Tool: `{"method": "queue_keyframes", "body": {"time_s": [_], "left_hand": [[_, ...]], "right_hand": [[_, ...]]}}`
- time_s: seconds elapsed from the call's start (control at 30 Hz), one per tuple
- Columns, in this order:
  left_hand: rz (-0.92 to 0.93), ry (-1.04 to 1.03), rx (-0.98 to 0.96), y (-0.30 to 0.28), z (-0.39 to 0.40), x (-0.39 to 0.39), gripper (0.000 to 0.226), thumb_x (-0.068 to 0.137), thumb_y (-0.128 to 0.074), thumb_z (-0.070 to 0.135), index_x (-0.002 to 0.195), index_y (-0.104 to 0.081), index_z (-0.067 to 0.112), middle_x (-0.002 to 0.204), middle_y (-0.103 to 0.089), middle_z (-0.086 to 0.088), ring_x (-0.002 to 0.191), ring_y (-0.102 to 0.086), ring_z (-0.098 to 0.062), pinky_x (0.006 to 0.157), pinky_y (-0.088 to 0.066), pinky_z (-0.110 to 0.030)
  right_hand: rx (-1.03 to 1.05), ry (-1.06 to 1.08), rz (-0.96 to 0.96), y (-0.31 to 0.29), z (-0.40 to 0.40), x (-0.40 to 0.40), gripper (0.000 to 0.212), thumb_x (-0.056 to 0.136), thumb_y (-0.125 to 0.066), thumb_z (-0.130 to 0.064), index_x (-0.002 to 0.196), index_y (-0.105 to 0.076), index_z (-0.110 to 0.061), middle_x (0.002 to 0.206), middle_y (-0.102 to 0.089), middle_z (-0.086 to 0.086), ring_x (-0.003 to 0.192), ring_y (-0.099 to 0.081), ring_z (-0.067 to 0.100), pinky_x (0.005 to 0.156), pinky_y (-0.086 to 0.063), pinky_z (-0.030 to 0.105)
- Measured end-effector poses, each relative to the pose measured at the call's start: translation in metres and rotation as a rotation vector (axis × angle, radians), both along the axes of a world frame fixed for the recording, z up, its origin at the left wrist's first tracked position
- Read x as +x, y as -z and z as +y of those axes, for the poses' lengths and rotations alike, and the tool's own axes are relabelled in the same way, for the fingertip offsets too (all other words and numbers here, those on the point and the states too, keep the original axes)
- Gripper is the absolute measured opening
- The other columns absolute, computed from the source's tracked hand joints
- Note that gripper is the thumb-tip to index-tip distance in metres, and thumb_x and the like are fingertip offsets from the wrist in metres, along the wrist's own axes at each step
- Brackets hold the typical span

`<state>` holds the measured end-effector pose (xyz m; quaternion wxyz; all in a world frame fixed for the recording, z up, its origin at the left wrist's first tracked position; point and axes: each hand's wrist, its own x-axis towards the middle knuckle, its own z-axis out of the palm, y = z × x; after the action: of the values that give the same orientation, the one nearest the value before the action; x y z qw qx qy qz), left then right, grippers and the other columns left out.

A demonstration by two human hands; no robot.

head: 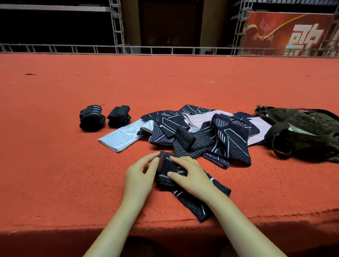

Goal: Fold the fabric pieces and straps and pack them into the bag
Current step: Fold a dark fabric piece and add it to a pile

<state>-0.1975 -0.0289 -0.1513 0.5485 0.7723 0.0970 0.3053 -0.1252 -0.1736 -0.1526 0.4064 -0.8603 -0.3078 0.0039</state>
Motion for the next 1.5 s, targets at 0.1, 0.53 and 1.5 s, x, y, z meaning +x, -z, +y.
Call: {"method": "queue_keyframes", "body": {"time_s": [0.1,0.53,1.5], "left_hand": [[0.003,0.028,-0.026,-0.001,-0.003,-0.002,0.027,0.091,-0.048,0.035,0.100,-0.072,0.030,0.089,-0.074,0.012,0.094,-0.067,-0.002,0.090,-0.051,-0.036],[-0.077,0.040,0.643,0.012,-0.009,0.006,0.038,0.090,-0.045,0.037,0.113,-0.069,0.019,0.118,-0.060,0.017,0.102,-0.047,-0.008,0.095,-0.029,-0.008],[0.020,0.113,-0.403,-0.010,0.027,0.017,0.034,0.090,-0.048,0.010,0.119,-0.055,0.027,0.115,-0.063,0.003,0.104,-0.058,-0.013,0.096,-0.044,-0.032]], "right_hand": [[-0.043,-0.062,-0.015,-0.002,-0.006,0.004,0.038,0.099,-0.045,-0.016,0.136,-0.050,-0.017,0.135,-0.051,-0.003,0.128,-0.040,0.011,0.103,-0.020,0.012],[0.075,-0.018,0.021,-0.001,-0.017,0.005,0.042,0.094,-0.040,0.004,0.132,-0.053,-0.007,0.136,-0.051,0.004,0.120,-0.041,0.002,0.093,-0.016,-0.007],[0.485,0.021,0.211,-0.029,0.032,-0.011,0.039,0.085,-0.063,-0.007,0.110,-0.057,-0.036,0.096,-0.064,0.002,0.080,-0.061,0.009,0.084,-0.054,0.031]]}}
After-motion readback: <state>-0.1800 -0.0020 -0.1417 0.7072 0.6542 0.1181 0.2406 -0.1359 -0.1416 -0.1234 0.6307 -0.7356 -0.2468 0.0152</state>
